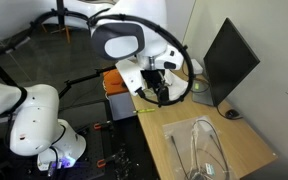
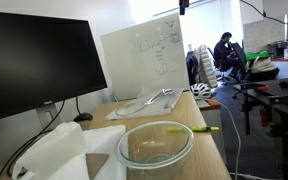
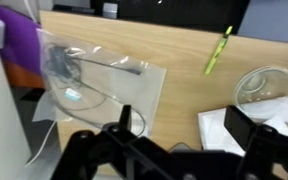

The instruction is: Put the yellow pen in the glass bowl

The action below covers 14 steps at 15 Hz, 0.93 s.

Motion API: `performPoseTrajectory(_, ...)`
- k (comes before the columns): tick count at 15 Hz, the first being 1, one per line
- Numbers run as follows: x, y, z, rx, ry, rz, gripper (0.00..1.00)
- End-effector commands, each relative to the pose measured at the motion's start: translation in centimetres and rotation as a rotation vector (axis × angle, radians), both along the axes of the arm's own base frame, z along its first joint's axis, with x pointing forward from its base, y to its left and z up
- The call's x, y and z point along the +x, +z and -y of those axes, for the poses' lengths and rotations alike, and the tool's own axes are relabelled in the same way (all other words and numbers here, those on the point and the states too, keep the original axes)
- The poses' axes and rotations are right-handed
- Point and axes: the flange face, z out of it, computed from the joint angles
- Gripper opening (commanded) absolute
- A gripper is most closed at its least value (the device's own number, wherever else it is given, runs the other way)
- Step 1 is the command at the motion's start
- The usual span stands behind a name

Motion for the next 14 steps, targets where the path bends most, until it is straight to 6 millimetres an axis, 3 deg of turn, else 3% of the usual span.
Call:
performPoseTrajectory(1,0.8,-4.5,-3.2,0.176,-0.050,-0.079,1.00)
performPoseTrajectory(5,1.7,-13.0,-6.7,0.212,-0.083,-0.228,1.00)
performPoseTrajectory(9,2.6,-21.0,-8.2,0.154,-0.097,-0.315,1.00)
performPoseTrajectory(14,4.2,-27.4,-10.1,0.104,-0.082,-0.348,1.00)
